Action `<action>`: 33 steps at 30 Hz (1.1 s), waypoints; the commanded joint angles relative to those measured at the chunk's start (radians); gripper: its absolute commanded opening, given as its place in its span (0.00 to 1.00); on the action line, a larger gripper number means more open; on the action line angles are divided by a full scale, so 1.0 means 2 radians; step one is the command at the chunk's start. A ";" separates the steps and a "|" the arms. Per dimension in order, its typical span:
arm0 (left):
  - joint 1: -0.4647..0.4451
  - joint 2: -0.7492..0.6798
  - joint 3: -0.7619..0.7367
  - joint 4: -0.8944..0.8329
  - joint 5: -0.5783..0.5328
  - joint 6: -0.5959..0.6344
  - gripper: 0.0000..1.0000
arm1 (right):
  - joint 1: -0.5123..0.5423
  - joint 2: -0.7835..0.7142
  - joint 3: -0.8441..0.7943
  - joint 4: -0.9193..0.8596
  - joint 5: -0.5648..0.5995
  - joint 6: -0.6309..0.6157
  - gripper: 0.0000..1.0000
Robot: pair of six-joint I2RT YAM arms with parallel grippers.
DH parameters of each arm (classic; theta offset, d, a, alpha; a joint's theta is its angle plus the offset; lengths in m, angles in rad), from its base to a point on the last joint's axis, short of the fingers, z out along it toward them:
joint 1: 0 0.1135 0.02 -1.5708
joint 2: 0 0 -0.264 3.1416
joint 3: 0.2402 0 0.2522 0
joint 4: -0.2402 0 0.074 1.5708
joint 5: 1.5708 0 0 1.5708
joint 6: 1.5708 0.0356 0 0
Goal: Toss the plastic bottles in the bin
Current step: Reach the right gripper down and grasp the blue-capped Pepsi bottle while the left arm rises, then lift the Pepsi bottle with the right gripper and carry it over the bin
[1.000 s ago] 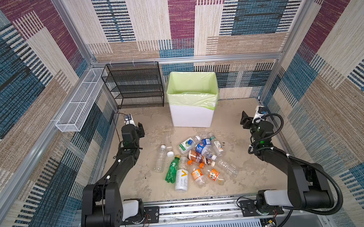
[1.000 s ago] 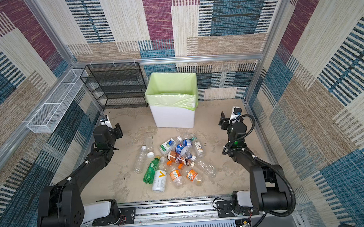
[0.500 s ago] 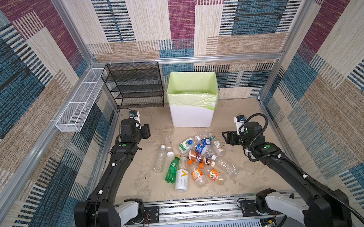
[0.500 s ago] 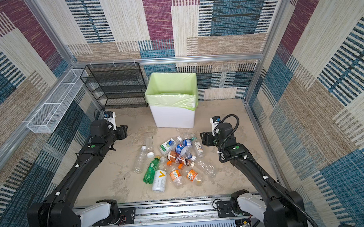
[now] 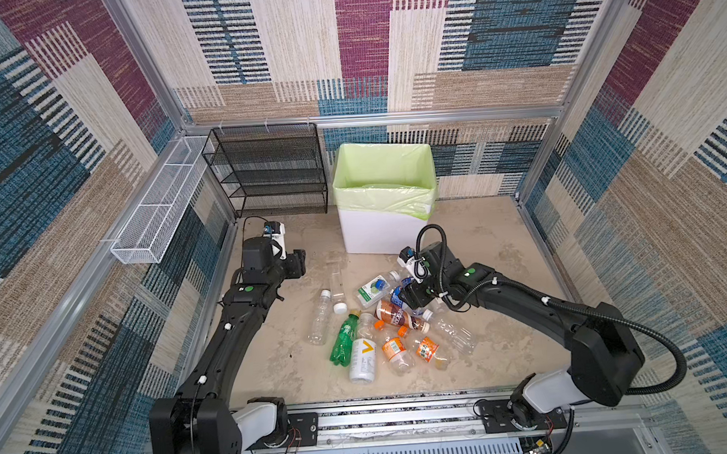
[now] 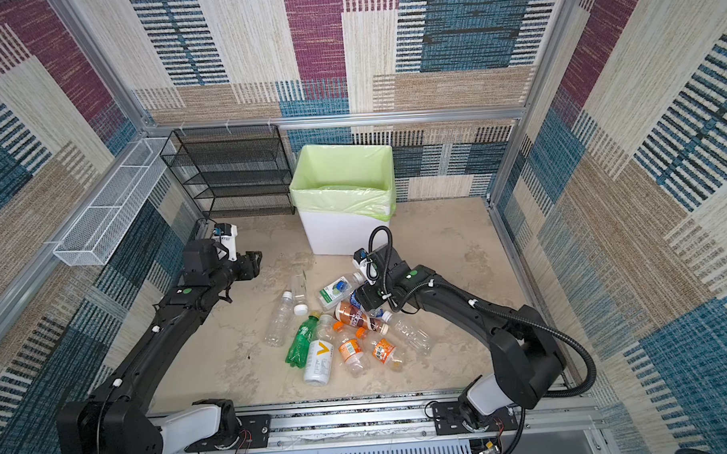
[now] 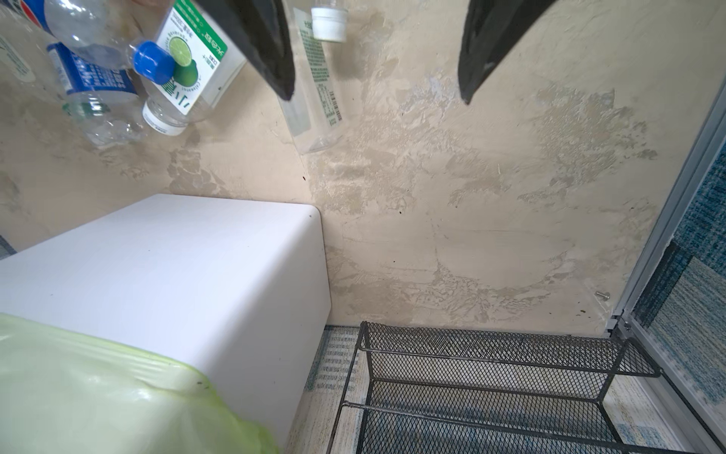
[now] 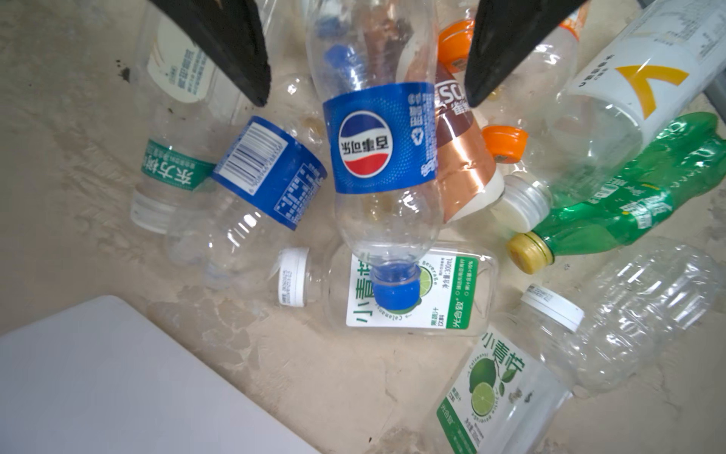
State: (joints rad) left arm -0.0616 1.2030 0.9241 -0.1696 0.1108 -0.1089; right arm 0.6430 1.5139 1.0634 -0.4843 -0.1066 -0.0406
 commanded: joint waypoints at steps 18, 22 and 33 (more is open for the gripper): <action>0.001 0.017 0.009 -0.010 0.005 0.002 0.67 | 0.034 0.048 0.016 0.036 0.055 -0.057 0.47; 0.001 0.020 0.010 -0.010 0.006 0.002 0.67 | 0.034 0.021 0.016 0.044 0.058 -0.042 0.45; 0.001 0.023 0.001 0.004 0.020 0.001 0.68 | -0.002 -0.121 -0.034 0.259 0.157 0.023 0.40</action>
State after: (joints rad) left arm -0.0608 1.2510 0.9276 -0.1955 0.1265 -0.1089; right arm 0.6617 1.3201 1.0229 -0.1947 0.1421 -0.0563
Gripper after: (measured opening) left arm 0.677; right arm 0.437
